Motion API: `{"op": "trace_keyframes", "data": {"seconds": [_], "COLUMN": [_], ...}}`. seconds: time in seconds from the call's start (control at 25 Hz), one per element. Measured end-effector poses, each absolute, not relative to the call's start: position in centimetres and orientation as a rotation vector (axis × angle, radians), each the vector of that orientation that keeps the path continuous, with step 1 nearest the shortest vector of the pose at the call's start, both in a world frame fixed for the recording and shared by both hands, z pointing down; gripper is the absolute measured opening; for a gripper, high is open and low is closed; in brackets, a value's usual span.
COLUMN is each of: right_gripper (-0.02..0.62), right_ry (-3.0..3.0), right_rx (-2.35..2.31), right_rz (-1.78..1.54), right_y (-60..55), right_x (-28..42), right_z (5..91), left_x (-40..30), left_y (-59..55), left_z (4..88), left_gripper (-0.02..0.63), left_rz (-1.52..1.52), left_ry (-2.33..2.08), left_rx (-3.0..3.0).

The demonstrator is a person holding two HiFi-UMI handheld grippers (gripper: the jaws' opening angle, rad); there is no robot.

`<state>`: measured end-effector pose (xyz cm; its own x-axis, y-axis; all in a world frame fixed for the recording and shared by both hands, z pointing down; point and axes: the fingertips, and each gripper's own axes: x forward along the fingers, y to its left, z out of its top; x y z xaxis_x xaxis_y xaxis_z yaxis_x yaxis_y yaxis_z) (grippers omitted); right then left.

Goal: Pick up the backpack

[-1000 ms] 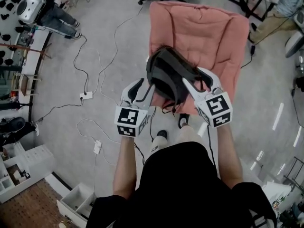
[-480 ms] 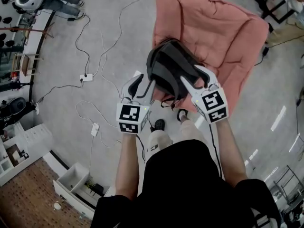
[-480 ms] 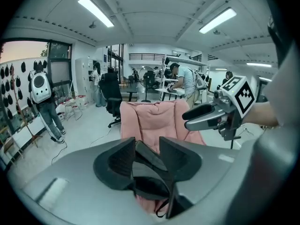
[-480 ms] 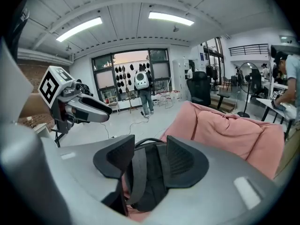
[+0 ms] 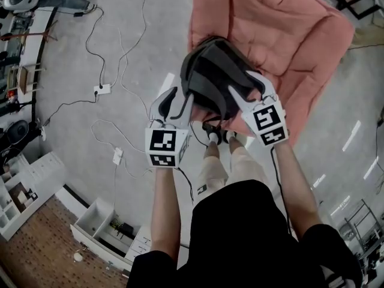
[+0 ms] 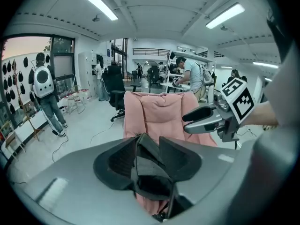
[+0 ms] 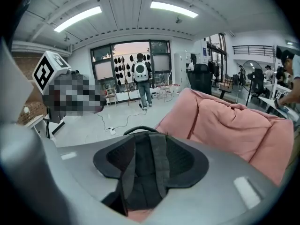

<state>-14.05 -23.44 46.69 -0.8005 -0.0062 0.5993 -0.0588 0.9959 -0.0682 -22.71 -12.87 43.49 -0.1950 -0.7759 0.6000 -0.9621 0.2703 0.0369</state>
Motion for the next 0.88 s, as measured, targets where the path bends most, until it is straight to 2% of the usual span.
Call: {"op": "trace_keyframes", "data": {"seconds": [0.56, 0.88], "right_gripper": [0.195, 0.195], "right_ry": [-2.446, -2.481], "right_rx": [0.070, 0.092], "right_rz": [0.077, 0.069], "right_y": [-24.8, -24.8], "right_x": [-17.4, -19.3], "right_z": [58.3, 62.2], "left_x": [-27.7, -30.4], "left_y": [-16.5, -17.8], "left_z": [53.9, 57.3], "left_gripper": [0.168, 0.183], "left_rz": [0.508, 0.502], "left_ry": [-2.019, -2.050], "left_rx": [1.555, 1.552]}}
